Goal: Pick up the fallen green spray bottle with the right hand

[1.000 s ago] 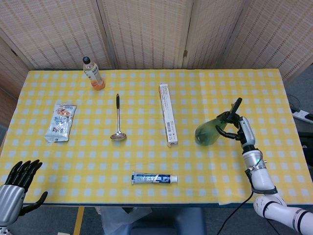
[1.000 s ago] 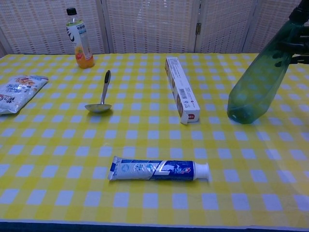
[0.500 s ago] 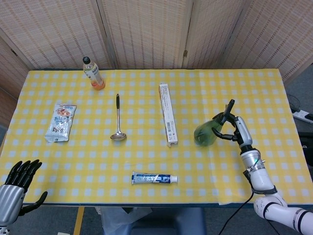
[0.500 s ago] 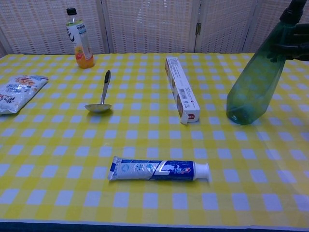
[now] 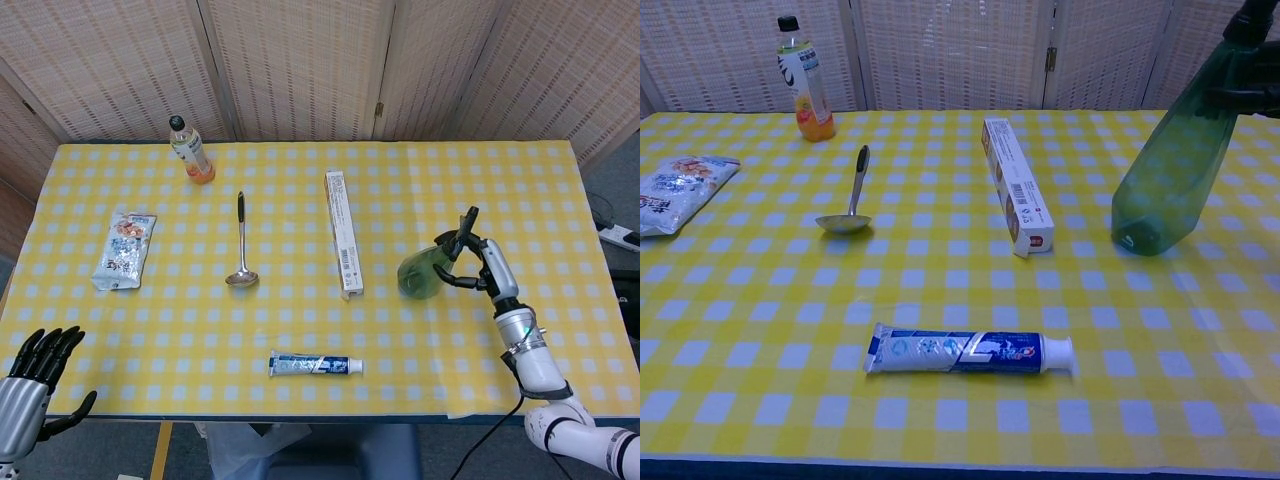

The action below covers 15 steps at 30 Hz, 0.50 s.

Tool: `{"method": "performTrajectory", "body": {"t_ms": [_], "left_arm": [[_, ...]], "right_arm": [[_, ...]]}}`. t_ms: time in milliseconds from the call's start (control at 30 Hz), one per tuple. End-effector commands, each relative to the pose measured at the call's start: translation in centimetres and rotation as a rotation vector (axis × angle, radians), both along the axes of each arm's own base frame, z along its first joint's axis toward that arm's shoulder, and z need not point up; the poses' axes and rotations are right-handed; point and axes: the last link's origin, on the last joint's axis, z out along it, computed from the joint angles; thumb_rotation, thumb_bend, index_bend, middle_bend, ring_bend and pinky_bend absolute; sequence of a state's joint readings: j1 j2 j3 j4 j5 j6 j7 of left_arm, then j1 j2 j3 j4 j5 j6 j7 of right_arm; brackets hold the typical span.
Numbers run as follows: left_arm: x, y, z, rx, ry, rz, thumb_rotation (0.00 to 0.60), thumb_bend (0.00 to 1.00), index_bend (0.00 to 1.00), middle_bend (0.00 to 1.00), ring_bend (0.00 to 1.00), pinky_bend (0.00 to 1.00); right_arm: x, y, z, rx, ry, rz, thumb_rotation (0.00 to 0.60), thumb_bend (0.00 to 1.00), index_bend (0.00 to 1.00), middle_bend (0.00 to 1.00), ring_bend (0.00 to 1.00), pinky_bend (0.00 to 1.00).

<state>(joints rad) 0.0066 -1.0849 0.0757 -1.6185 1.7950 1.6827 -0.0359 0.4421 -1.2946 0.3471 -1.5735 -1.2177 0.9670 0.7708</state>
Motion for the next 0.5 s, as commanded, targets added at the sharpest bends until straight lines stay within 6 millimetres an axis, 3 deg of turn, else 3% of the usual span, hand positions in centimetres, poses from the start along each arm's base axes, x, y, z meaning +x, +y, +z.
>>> {"method": "performTrajectory", "body": {"t_ms": [33,233,500], "left_arm": [[0.0,0.02,-0.02,0.0,0.001,0.001,0.495,0.39,0.0,0.13,0.11,0.0],[-0.03,0.04,-0.01,0.001,0.003,0.003,0.498,0.39,0.0,0.13,0.11,0.0],[0.02,-0.01,0.03,0.002,0.002,0.0,0.504,0.39,0.0,0.13,0.11,0.0]], "right_arm": [[0.02,-0.04,0.08,-0.004,0.001,0.007,0.6,0.33,0.43,0.33,0.33,0.15],[0.19,-0.02,0.31,-0.009,0.003,0.021,0.6,0.33,0.33,0.28,0.28,0.12],[0.09,0.18,0.64,-0.014,0.0,0.023,0.6,0.33,0.28,0.25,0.25,0.11]]}}
